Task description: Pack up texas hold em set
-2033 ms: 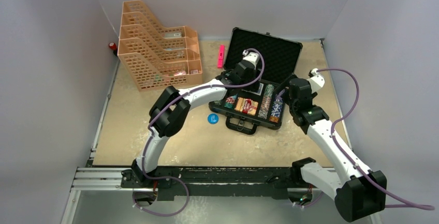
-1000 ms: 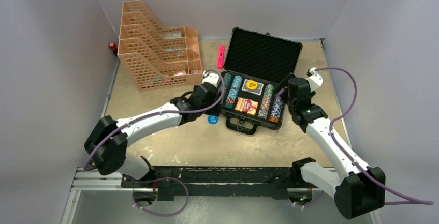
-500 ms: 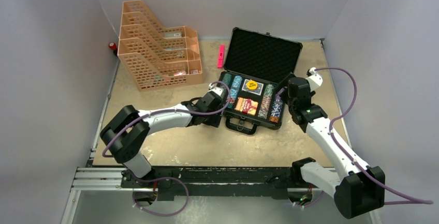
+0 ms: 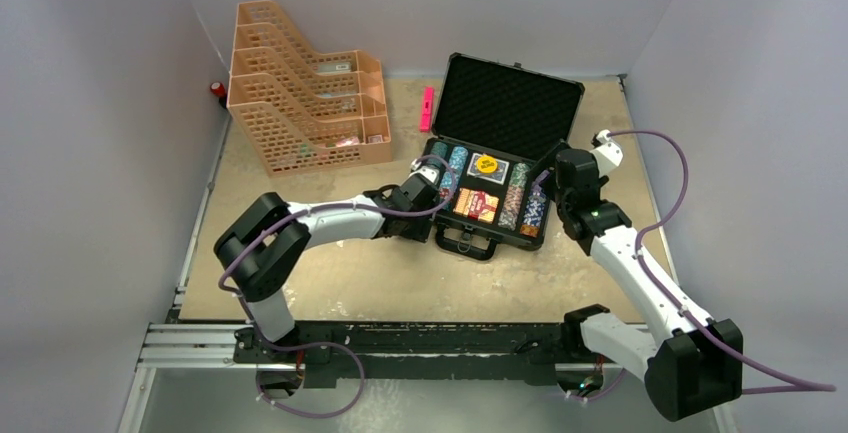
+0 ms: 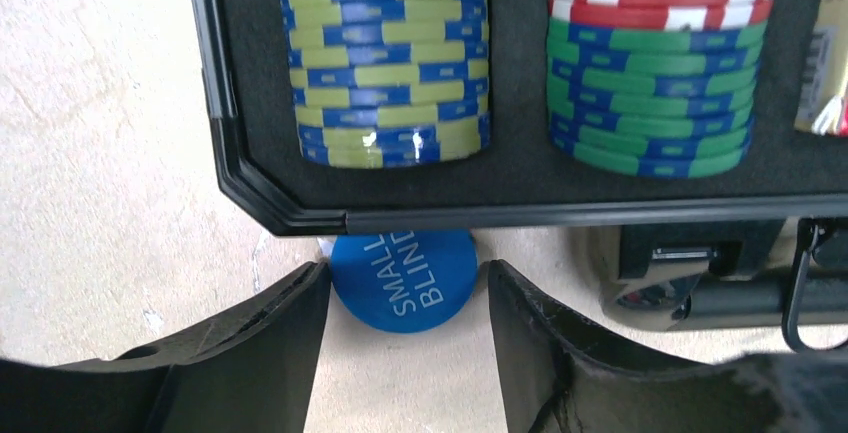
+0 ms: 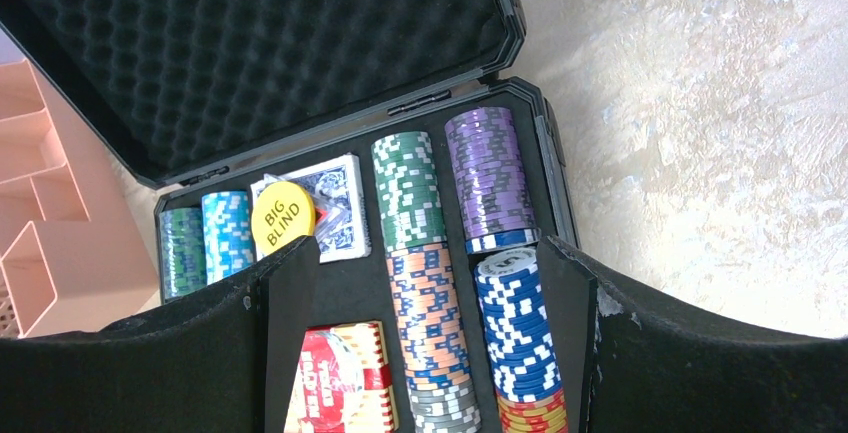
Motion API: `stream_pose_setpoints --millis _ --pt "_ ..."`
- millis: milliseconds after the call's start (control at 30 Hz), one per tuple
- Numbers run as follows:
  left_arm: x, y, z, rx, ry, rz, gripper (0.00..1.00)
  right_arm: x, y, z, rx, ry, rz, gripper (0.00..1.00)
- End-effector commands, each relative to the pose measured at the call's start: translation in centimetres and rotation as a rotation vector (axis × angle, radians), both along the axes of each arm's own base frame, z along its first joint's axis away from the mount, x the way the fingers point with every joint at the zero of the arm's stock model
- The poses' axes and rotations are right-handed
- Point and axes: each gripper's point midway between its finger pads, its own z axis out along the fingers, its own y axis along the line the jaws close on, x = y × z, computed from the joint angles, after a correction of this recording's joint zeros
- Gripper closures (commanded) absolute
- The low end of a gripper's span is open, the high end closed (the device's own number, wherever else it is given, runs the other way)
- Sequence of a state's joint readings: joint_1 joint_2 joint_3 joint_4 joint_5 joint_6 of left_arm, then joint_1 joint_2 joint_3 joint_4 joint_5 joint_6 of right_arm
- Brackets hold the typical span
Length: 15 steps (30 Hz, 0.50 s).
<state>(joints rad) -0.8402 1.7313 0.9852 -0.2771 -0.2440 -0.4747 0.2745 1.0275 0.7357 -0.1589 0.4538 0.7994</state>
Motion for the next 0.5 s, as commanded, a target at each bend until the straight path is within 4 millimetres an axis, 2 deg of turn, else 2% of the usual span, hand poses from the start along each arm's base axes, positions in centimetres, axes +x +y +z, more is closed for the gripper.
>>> stream_pose_setpoints --millis 0,233,367,467 --pt "1.6 -0.4 0.4 0.029 -0.049 0.026 0.44 0.6 -0.5 1.6 -0.009 -0.052 -0.029 0.18" --pt "1.5 0.6 0.3 0.081 -0.040 0.048 0.59 0.8 -0.6 2.0 -0.015 -0.060 -0.033 0.18" --pt "1.8 1.2 3.1 0.107 -0.064 0.043 0.63 0.9 -0.5 2.0 -0.010 -0.060 -0.030 0.18" --pt "1.2 0.1 6.0 0.039 -0.069 -0.027 0.62 1.0 -0.4 2.1 -0.007 -0.063 -0.026 0.18"
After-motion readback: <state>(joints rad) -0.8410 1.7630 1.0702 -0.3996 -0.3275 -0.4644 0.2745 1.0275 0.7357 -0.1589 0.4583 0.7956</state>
